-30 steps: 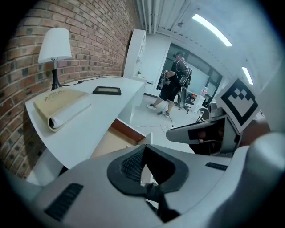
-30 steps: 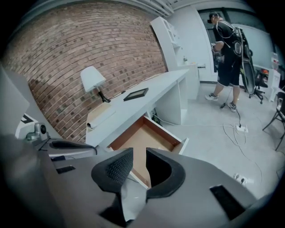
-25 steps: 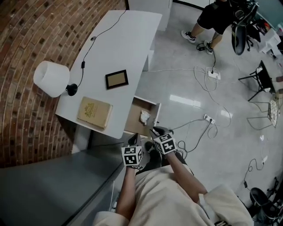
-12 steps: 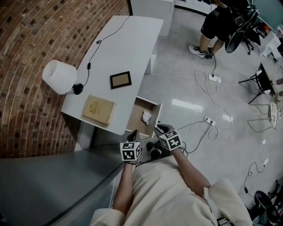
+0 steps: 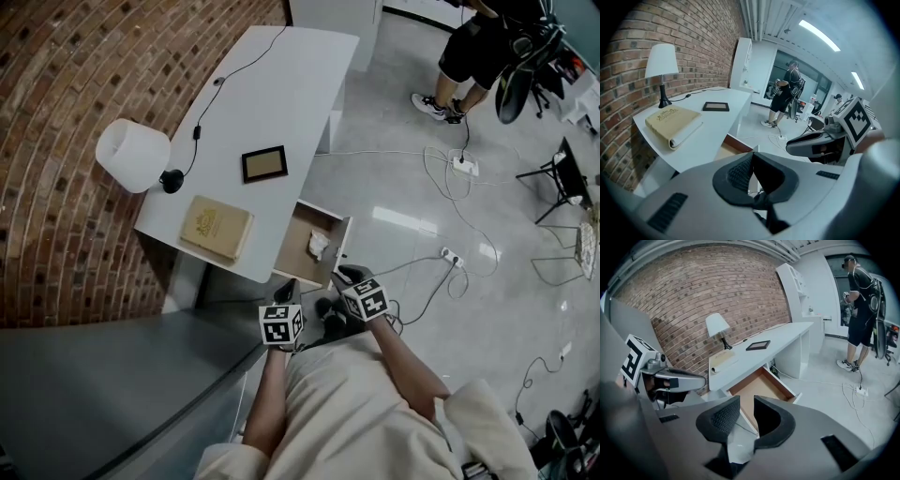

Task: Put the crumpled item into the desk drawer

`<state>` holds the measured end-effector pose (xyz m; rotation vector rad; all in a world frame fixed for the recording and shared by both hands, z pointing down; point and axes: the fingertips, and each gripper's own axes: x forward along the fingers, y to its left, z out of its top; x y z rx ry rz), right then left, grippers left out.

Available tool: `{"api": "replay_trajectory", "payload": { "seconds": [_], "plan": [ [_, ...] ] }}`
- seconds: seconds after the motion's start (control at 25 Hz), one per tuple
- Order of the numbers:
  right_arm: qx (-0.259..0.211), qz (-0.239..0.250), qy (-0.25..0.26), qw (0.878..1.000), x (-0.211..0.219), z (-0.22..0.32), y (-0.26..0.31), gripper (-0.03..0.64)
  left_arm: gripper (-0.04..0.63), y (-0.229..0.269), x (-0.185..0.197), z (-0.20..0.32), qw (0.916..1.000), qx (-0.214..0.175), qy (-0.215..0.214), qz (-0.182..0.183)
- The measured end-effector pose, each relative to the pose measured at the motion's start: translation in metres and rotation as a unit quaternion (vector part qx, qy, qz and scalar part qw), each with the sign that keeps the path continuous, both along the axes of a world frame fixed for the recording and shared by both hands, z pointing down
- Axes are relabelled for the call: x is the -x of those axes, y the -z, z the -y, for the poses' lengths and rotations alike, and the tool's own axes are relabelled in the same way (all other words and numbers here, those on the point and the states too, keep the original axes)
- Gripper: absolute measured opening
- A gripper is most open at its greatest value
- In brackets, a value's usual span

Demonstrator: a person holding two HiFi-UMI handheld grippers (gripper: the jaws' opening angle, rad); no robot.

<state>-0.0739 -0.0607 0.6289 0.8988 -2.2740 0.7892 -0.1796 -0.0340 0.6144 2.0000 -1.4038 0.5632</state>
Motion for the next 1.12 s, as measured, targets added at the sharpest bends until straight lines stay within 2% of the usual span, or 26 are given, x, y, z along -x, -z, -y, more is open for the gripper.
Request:
{"api": "replay_trajectory", "payload": {
  "seconds": [0.32, 1.12],
  "plan": [
    [0.01, 0.001, -0.006, 1.0, -0.009, -0.001, -0.007, 0.117, 0.017, -0.008, -0.006, 0.001, 1.0, 0.008, -0.005, 0.002],
    [-0.005, 0.004, -0.002, 1.0, -0.02, 0.006, -0.011, 0.109, 0.017, -0.016, -0.017, 0.009, 0.9997, 0.002, -0.019, 0.013]
  ]
}}
